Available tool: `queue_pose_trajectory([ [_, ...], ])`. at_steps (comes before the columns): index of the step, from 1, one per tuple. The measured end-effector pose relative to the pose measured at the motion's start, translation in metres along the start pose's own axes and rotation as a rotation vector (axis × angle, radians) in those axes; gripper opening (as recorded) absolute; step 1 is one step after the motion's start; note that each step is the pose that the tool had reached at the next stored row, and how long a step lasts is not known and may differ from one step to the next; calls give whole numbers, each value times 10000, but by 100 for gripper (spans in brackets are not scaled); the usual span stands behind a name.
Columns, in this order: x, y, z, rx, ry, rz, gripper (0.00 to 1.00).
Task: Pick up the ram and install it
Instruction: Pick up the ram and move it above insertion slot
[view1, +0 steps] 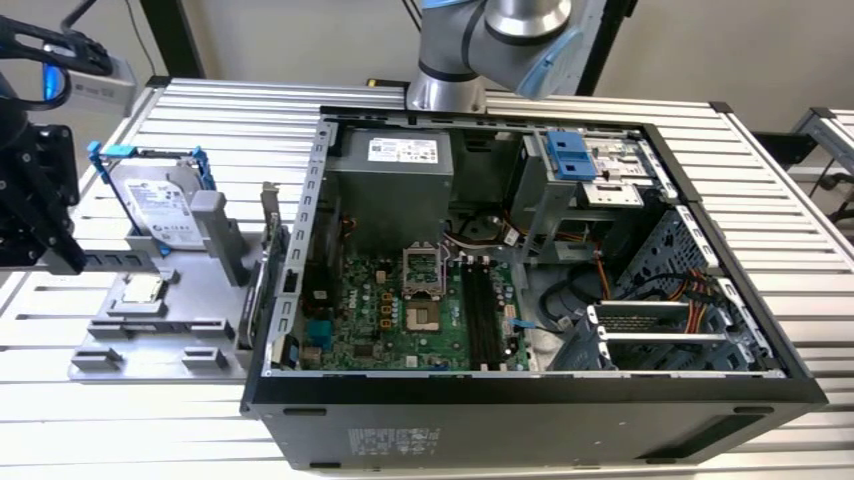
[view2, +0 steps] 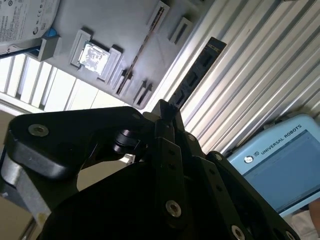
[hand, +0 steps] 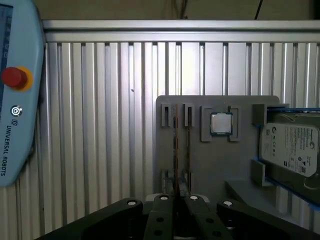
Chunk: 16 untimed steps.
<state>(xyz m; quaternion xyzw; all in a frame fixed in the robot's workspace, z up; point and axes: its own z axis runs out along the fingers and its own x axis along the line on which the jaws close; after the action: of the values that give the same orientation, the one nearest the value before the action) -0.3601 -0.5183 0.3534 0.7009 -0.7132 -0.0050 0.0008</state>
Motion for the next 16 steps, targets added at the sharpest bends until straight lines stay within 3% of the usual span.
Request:
queue_pose_trajectory([
  [16,-1,2,-148,0,0,1,0],
])
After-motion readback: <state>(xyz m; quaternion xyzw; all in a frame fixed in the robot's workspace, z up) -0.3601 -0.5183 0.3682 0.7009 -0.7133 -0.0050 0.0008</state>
